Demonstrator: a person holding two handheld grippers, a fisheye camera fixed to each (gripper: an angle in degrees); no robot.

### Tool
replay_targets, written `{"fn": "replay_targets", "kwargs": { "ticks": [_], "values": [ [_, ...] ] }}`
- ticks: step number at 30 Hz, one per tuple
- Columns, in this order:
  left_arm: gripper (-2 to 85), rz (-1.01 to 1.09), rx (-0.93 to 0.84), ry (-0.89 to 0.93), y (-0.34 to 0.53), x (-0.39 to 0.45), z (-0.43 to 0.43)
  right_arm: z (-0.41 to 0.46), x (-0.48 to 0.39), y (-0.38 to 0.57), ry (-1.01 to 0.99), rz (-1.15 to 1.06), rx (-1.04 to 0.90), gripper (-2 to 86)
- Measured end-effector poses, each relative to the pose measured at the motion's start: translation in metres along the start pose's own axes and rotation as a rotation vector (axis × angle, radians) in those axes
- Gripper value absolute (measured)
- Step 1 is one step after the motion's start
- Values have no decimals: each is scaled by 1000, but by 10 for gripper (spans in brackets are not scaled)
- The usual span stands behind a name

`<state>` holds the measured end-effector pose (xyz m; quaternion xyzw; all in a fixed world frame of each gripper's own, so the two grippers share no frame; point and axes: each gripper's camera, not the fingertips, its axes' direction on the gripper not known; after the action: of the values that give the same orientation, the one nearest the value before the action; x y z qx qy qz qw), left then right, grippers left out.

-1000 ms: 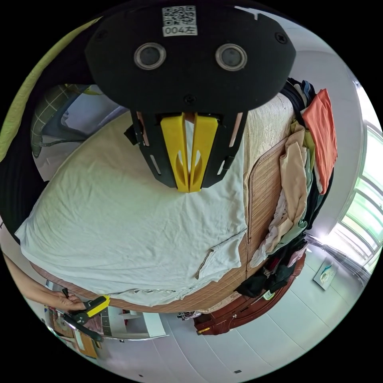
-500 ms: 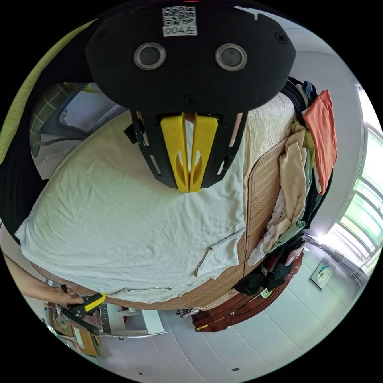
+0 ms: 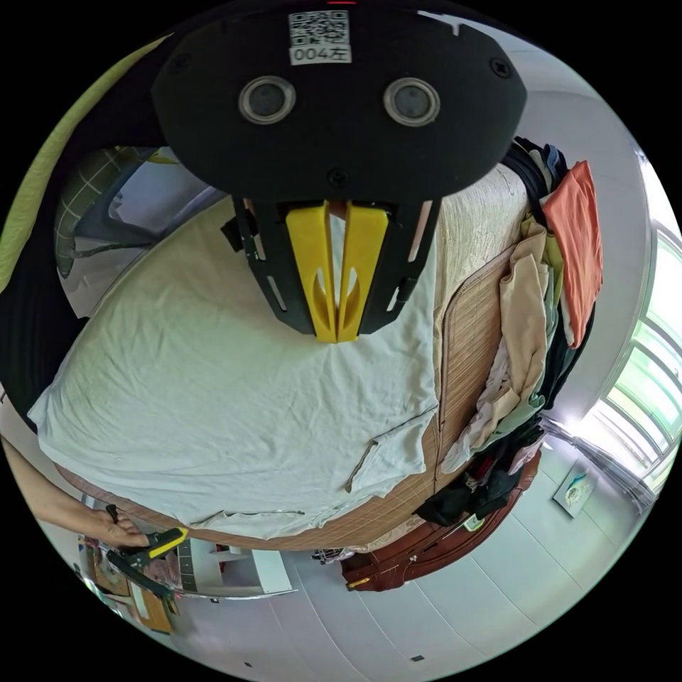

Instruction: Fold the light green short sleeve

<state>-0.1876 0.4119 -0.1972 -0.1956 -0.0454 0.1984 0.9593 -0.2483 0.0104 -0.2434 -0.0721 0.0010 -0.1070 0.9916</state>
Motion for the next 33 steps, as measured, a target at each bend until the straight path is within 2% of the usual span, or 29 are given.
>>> {"fn": "replay_targets", "kwargs": {
  "ticks": [3,5,6,8,11,18,21,24,28,33],
  "values": [
    [2,-12,4,12,3,-1,-3,-5,0,-8,-24,39,63,-4],
    [3,-9,2,10,3,0,-5,11,1,-14,-69,40,-11,-3],
    [3,-8,2,9,3,0,-6,28,0,-17,-109,30,-114,-4],
    [2,-10,-4,1,3,1,-8,23,-2,-17,-88,33,-104,-5],
    [2,-31,-22,-1,2,2,-11,-16,-8,-14,-28,37,-95,-6],
    [2,-41,-30,-54,2,10,-17,-106,-92,68,-189,51,-151,-7],
    [3,11,-26,-121,3,20,-21,-111,-140,103,-118,35,-194,-7],
    [3,74,-23,-165,3,27,-23,-111,-171,122,40,88,-138,-7],
    [5,99,-53,-215,1,28,-24,-102,-204,121,231,-19,-154,-7],
    [7,139,-5,-253,12,24,-26,-102,-195,130,208,-1,-123,-8]
  ]
}}
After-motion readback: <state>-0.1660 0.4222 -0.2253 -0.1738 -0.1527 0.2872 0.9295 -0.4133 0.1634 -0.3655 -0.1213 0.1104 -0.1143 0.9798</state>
